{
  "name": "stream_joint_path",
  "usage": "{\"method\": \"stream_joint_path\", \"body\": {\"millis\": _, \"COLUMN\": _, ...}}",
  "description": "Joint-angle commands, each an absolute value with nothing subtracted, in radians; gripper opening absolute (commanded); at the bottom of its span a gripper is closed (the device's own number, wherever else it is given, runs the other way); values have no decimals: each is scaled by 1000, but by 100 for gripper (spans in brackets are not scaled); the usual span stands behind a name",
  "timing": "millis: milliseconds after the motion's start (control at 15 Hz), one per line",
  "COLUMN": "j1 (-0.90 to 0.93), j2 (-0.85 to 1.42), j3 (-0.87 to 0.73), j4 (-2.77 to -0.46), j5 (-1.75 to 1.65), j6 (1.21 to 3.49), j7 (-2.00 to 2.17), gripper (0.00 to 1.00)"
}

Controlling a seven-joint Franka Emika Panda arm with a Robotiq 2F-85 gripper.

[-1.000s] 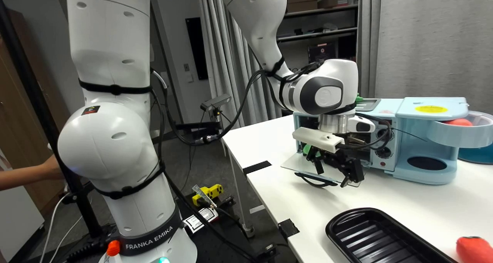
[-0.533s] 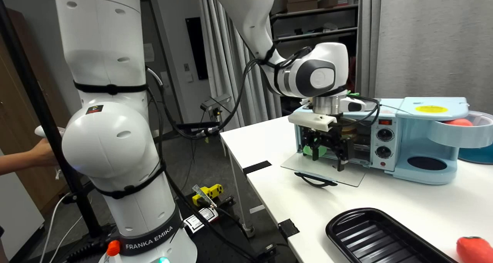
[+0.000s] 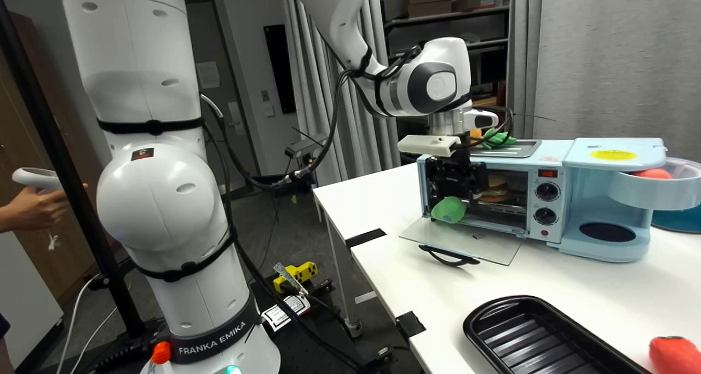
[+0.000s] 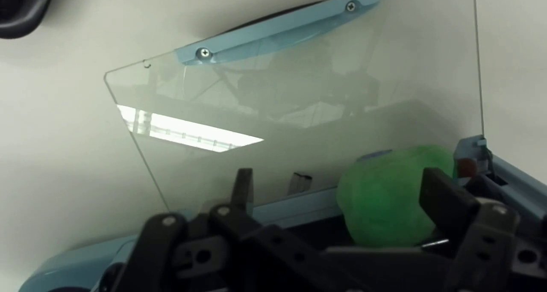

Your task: Open the oven door

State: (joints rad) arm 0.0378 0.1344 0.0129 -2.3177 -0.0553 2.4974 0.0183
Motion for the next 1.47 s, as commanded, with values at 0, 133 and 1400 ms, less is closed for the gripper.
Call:
{"method": "stream_joint_path", "body": {"millis": 0, "j1": 54, "j2": 47, "j3": 16, "j4": -2352, "j5": -108, "j6": 2471, "j7": 79, "gripper": 100}}
{"method": "stream_joint_path", "body": {"millis": 133, "j1": 59, "j2": 6, "j3": 25, "j4": -2367, "j5": -120, "j6": 2465, "j7": 93, "gripper": 100}}
{"method": "stream_joint_path", "body": {"millis": 1400, "j1": 60, "j2": -273, "j3": 103, "j4": -2458, "j5": -97, "j6": 2465, "j7": 87, "gripper": 100}}
